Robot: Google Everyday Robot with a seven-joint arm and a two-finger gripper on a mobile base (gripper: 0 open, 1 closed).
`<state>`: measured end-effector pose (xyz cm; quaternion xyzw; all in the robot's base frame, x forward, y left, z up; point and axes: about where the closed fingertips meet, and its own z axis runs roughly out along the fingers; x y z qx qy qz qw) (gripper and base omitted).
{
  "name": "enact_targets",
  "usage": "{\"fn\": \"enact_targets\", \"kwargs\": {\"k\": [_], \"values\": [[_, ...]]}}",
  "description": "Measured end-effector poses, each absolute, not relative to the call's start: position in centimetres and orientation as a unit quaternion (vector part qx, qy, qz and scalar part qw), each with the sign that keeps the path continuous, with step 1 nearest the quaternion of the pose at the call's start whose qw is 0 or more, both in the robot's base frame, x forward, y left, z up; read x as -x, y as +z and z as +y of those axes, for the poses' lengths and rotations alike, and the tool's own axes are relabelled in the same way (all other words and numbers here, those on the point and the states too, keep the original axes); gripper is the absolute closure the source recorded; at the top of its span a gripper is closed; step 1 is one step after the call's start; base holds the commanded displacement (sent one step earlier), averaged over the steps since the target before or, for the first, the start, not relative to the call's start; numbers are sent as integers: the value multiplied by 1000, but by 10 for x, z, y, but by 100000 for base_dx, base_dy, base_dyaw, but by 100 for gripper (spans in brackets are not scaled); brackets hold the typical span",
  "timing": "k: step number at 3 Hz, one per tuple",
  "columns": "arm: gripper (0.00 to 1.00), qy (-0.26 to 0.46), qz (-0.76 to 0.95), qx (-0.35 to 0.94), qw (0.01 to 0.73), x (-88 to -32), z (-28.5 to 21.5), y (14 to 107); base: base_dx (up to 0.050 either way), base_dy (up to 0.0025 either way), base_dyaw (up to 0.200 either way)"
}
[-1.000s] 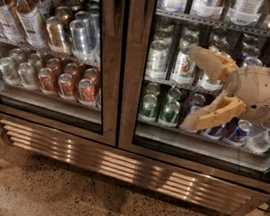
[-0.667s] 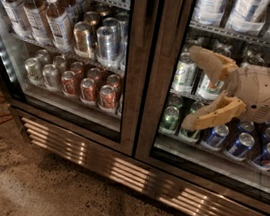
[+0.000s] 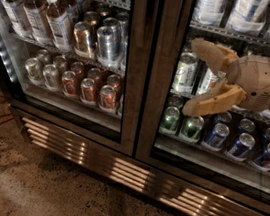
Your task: Open right fridge door
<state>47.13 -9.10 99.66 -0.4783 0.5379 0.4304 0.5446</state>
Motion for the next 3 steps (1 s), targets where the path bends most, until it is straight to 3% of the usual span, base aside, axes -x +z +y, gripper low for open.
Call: {"fn": "enact_targets", "kwargs": {"k": [1, 3], "values": [[0, 412, 563, 470, 541, -518, -91, 1016, 0, 0, 0], [0, 410, 555, 467, 553, -498, -91, 1016, 0, 0, 0]]}}
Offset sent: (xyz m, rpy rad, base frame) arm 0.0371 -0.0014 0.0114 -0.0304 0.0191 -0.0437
